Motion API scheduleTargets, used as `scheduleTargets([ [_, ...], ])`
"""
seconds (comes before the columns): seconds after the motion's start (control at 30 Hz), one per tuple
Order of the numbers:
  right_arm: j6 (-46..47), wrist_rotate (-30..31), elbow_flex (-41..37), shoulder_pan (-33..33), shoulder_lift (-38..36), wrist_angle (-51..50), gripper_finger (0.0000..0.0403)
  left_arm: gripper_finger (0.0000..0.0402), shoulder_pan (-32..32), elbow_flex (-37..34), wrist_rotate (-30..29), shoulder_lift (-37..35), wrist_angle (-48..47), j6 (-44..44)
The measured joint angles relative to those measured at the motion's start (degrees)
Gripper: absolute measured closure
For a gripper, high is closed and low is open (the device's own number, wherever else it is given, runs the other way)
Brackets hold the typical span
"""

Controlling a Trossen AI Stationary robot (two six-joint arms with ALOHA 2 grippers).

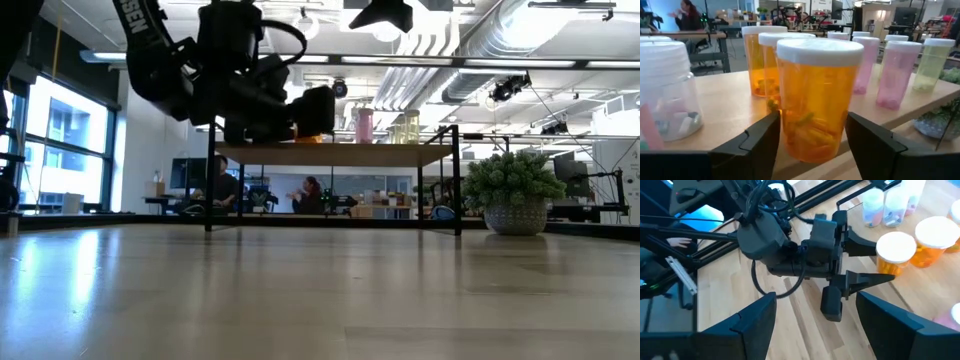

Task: Pick and place medicine bottles onto shelf by color
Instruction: Put the orange pill bottle aligned with the other orange pill bottles on the shelf

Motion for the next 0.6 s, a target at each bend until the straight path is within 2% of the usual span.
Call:
scheduleTargets([
  [0.23,1.3,-1.9,0.0,0.0,0.0,0.0,0.0139,0.0156,0.0,0.1,0.1,-0.1,0.3,-0.3],
  [0.6,1.3,-1.9,0.0,0.0,0.0,0.0,0.0139,0.0151,-0.4,0.1,-1.0,-0.1,0.5,-0.2],
])
